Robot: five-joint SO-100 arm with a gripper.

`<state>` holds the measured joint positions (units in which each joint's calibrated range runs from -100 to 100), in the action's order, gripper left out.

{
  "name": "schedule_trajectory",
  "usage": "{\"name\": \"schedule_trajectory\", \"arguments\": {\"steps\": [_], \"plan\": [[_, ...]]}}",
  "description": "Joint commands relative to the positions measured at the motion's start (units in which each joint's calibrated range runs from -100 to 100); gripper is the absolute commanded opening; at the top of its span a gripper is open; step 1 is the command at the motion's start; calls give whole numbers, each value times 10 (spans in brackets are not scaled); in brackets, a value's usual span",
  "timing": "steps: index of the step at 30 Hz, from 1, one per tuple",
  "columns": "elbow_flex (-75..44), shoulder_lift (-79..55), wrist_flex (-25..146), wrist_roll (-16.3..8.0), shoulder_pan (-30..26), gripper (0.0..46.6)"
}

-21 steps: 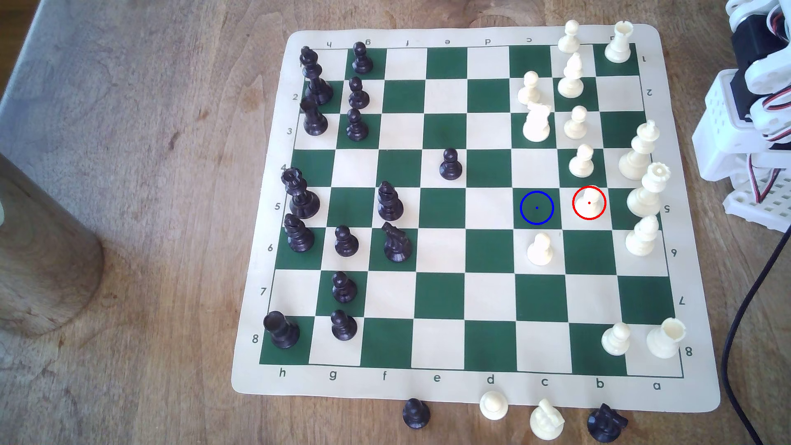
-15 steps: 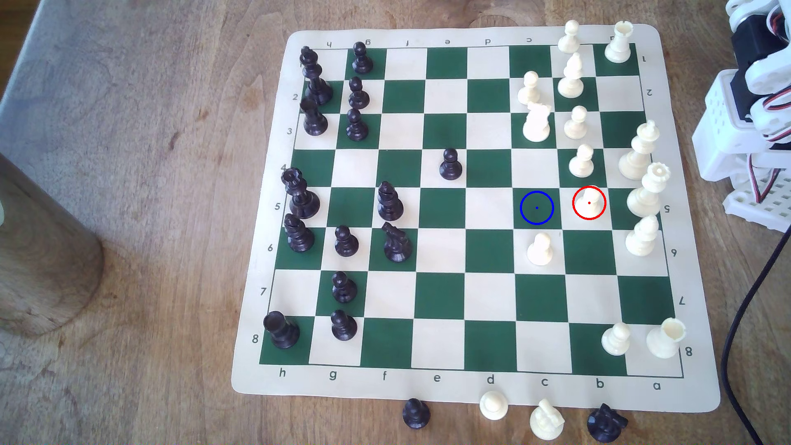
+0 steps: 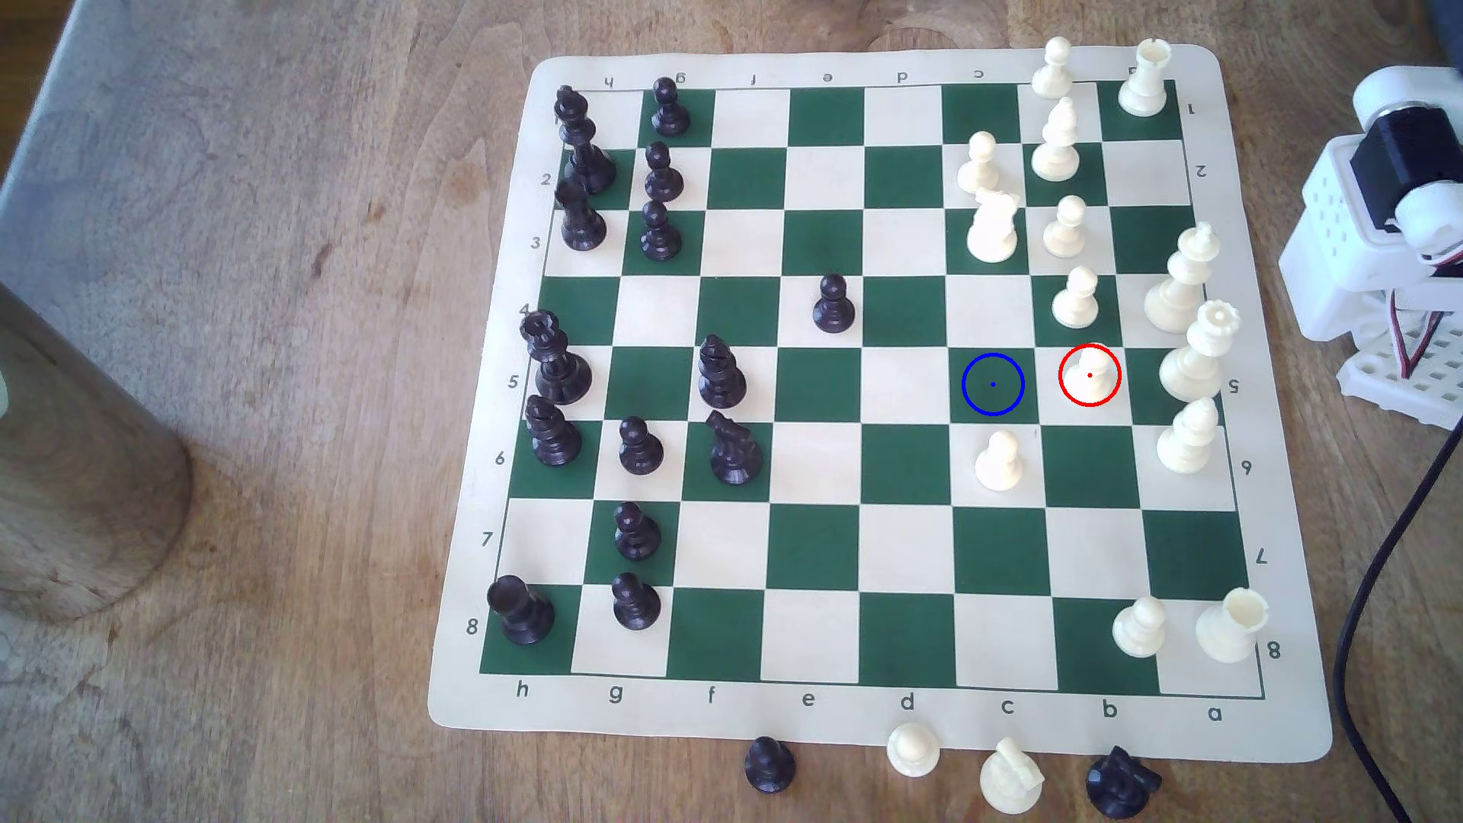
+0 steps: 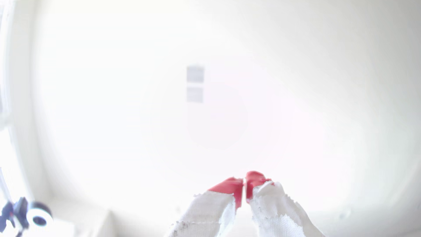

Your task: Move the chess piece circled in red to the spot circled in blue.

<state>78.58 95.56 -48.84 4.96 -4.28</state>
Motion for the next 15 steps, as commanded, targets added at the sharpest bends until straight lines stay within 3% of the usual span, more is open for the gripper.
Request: {"name": "schedule_trajectory", "arguments": {"steps": [1, 8, 15], "plan": [[-103, 2, 266, -3, -10, 2], [-216, 2, 638, -5, 51, 2], [-268, -5, 879, -39, 83, 2]]}}
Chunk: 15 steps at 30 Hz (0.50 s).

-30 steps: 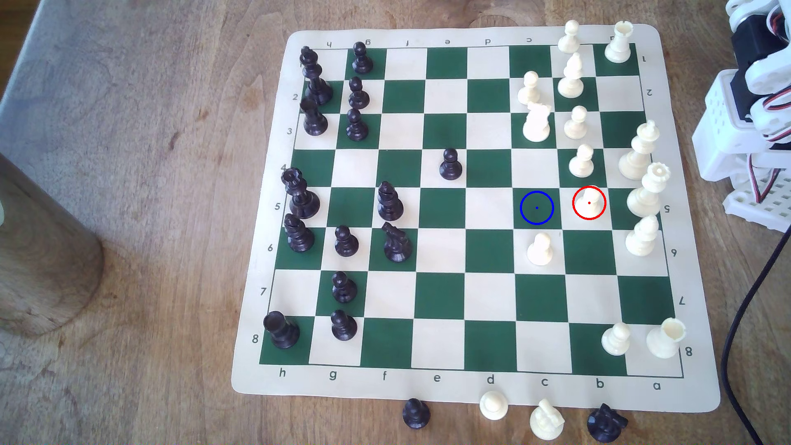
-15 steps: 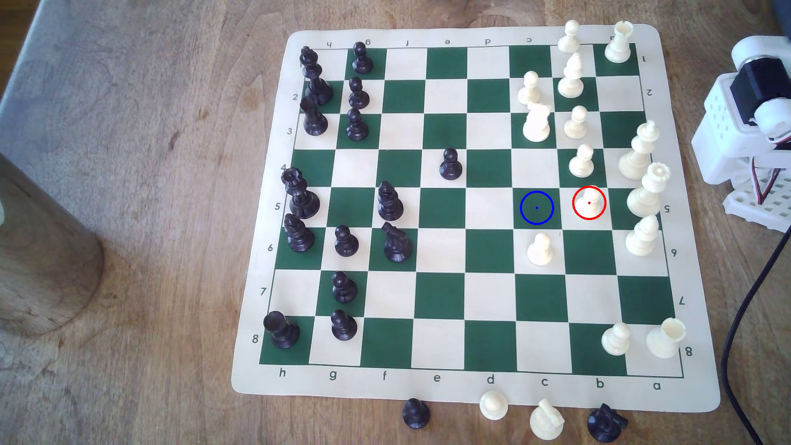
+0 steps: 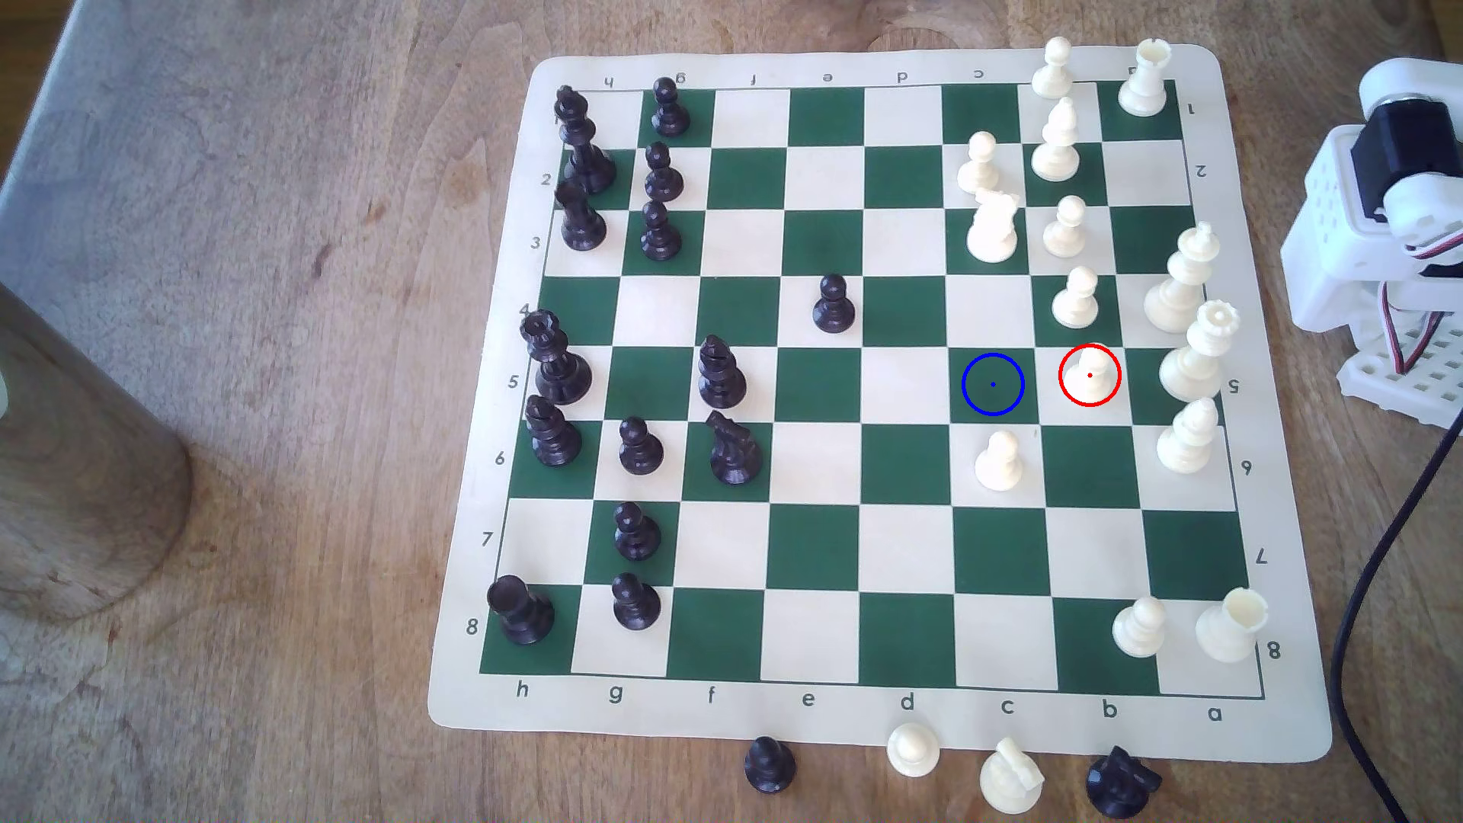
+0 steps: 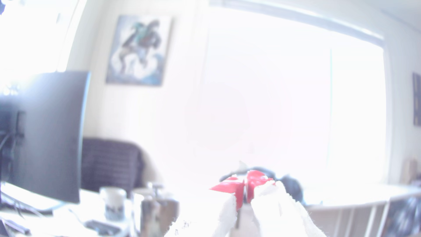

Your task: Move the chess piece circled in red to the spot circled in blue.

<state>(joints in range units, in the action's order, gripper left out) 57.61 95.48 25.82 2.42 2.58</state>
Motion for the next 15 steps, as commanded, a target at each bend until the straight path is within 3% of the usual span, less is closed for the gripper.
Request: {"name": "schedule_trajectory", "arguments": {"steps": [1, 2, 8, 12, 15], "plan": [[-73, -13, 173, -22, 14, 2], [-97, -30, 256, -42, 3, 2], [-134, -93, 440, -95, -18, 41], [-101, -153, 507, -87, -35, 40], [-108, -214, 546, -100, -39, 35]]}}
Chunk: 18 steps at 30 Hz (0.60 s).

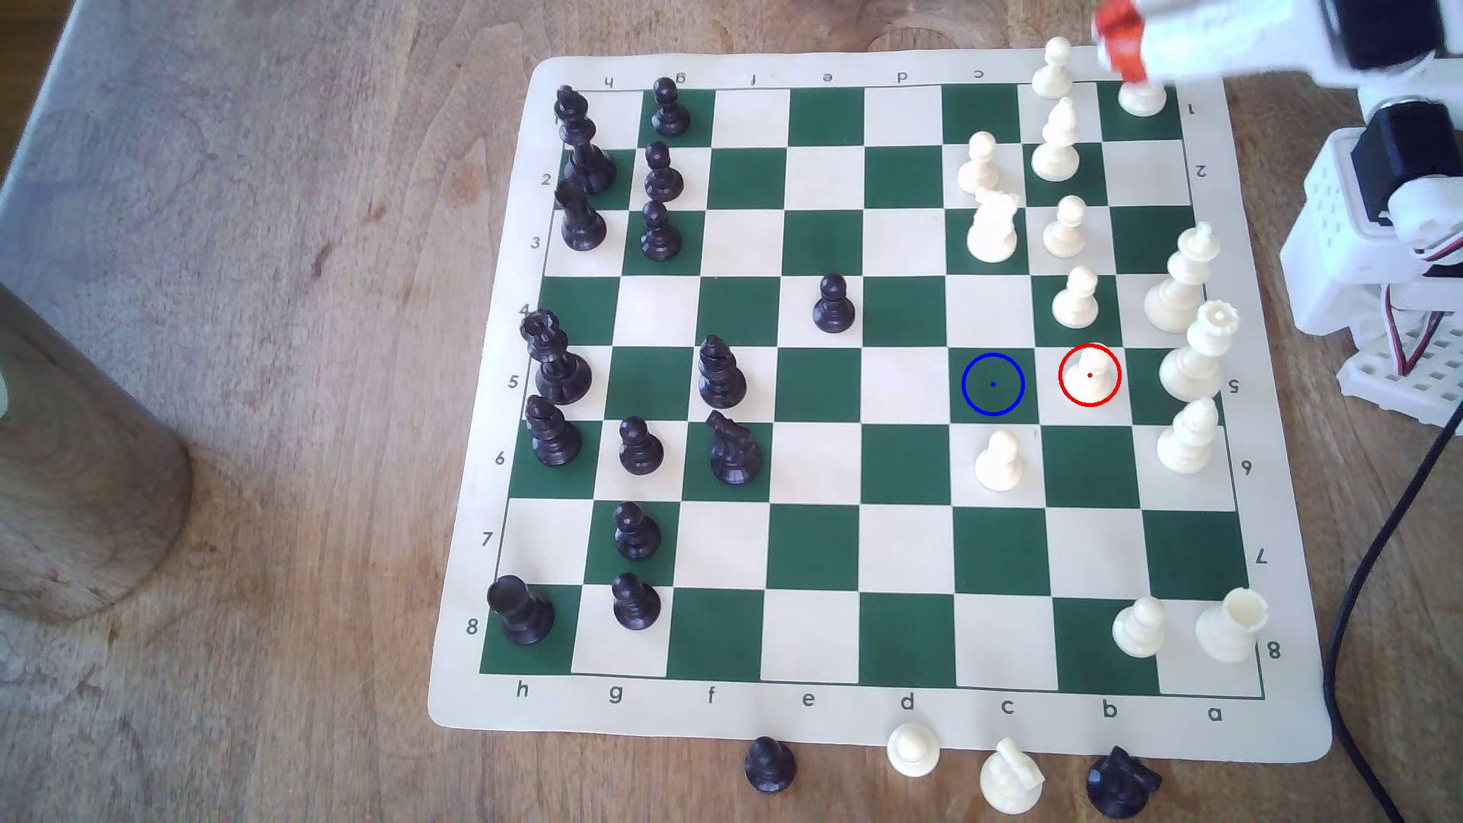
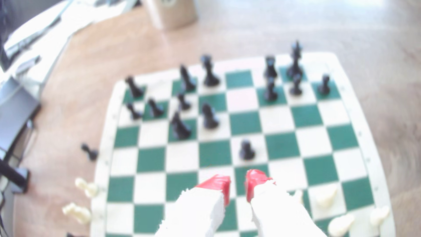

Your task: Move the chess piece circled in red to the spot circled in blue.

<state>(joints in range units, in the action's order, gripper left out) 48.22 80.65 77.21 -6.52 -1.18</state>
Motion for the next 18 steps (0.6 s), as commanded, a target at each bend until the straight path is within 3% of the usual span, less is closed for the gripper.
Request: {"name": "schedule_trajectory", "arguments": {"steps": [1, 3, 4, 6, 9, 12, 13, 15, 18], "plan": [[-17, -73, 37, -14, -3, 36], [-25, -93, 51, -27, -7, 43], [-40, -117, 64, -50, -14, 67], [-42, -127, 76, -71, -23, 95], [-52, -166, 98, -116, -61, 71], [-57, -188, 100, -144, -76, 46], [-56, -199, 107, -151, -82, 90], [-50, -210, 110, -154, -87, 133], [-38, -252, 103, -156, -88, 138]]}}
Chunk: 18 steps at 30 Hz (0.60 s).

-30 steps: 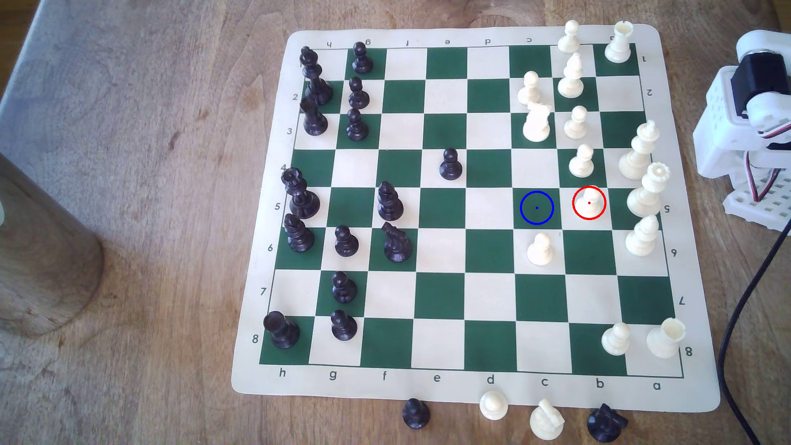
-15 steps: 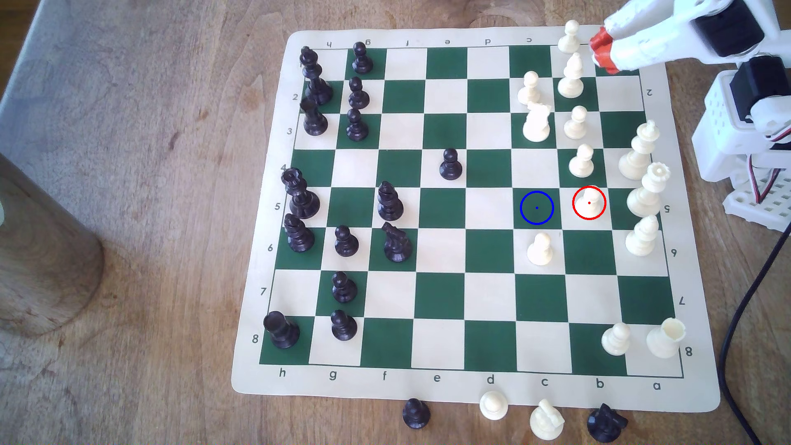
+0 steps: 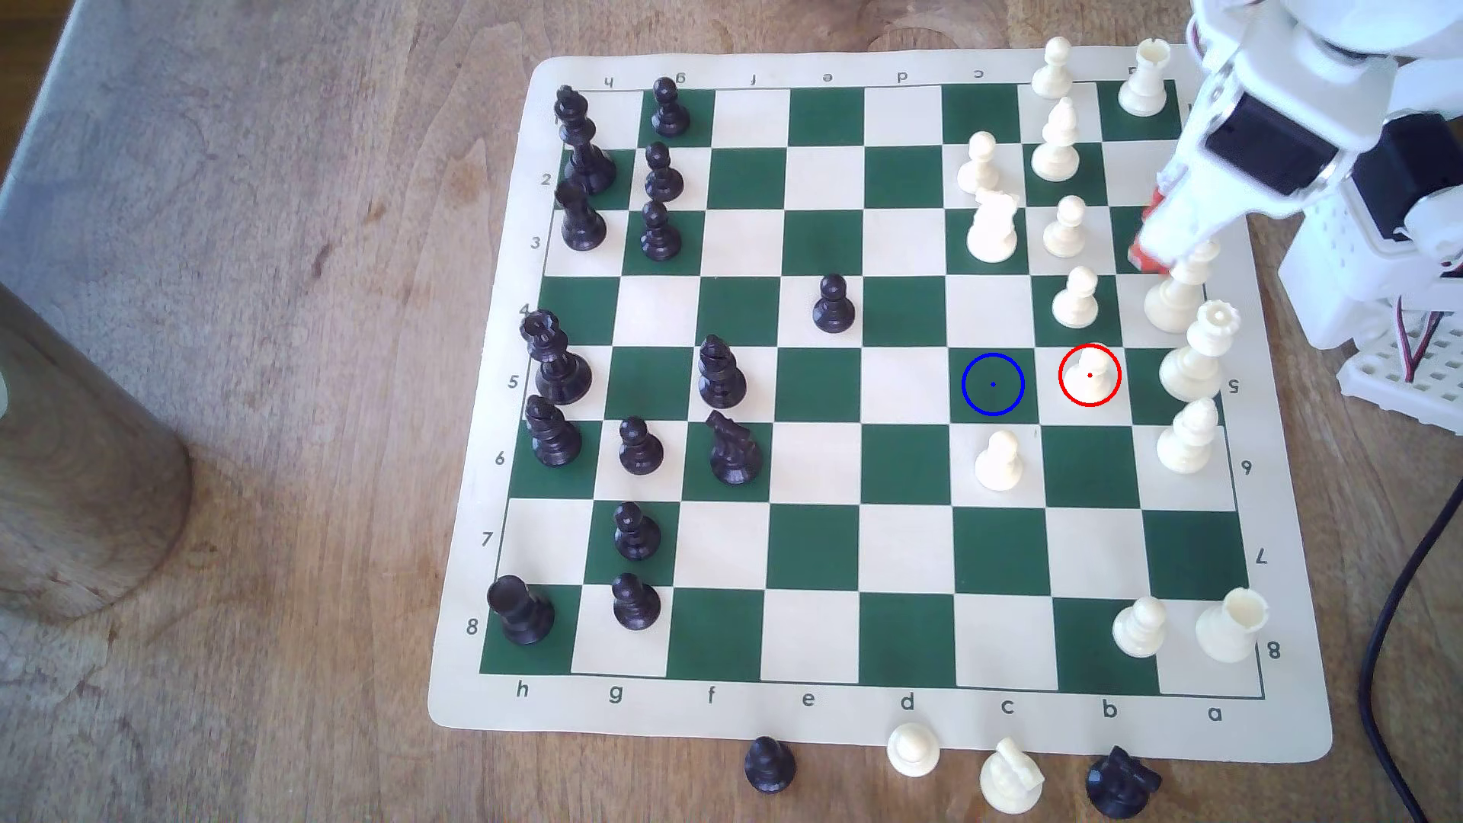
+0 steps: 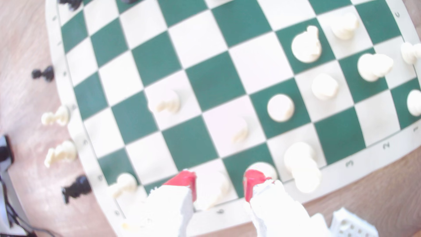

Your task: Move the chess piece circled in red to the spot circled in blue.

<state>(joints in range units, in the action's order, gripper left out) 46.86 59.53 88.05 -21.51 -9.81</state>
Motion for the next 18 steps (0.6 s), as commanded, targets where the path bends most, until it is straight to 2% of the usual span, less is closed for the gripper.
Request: {"name": "schedule_trajectory", "arguments": {"steps": [1, 3, 4, 6, 14, 18], "plan": [[-21, -55, -7, -7, 0, 143], [-13, -73, -16, -7, 1, 162], [-1, -79, -23, -6, 7, 204], [8, -82, -30, -4, 13, 227], [49, -145, -89, -6, 14, 219], [68, -180, -132, -20, 5, 204]]}}
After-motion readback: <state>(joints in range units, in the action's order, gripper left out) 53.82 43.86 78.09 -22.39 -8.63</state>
